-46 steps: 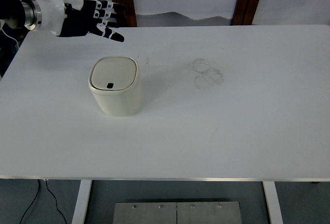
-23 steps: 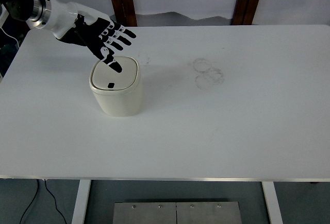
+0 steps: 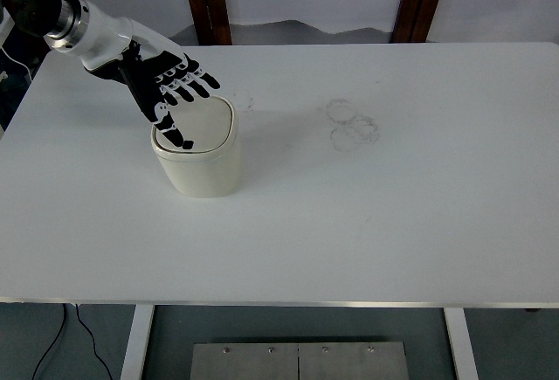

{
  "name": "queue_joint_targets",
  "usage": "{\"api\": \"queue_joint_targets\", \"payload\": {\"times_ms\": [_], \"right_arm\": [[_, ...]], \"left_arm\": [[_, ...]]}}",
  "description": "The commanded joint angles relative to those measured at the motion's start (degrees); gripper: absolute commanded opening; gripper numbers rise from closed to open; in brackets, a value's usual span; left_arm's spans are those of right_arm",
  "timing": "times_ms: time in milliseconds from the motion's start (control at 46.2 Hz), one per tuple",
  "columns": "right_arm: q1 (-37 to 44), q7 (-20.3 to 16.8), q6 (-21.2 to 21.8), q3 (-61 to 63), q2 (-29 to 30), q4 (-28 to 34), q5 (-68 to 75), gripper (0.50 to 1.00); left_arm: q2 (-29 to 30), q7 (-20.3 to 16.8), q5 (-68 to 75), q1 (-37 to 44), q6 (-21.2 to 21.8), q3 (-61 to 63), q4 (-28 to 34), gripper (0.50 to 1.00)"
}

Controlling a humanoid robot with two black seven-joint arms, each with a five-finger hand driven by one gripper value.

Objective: Open trash can
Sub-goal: 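Lower the left hand fingers onto the lid's front edge near the button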

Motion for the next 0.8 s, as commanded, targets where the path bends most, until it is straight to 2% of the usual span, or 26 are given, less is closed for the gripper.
{"api": "queue_joint_targets", "payload": {"times_ms": [0, 780], "right_arm": [[0.0, 0.0, 0.0, 0.0, 0.0, 0.0, 0.0, 0.995], [0.0, -0.1, 0.0, 0.0, 0.0, 0.0, 0.0, 0.995]], "left_arm": [[0.0, 0.0, 0.1, 0.2, 0.0, 0.8, 0.0, 1.000], [-2.2, -0.1, 2.5, 6.3, 0.7, 1.7, 2.0, 1.000]]}}
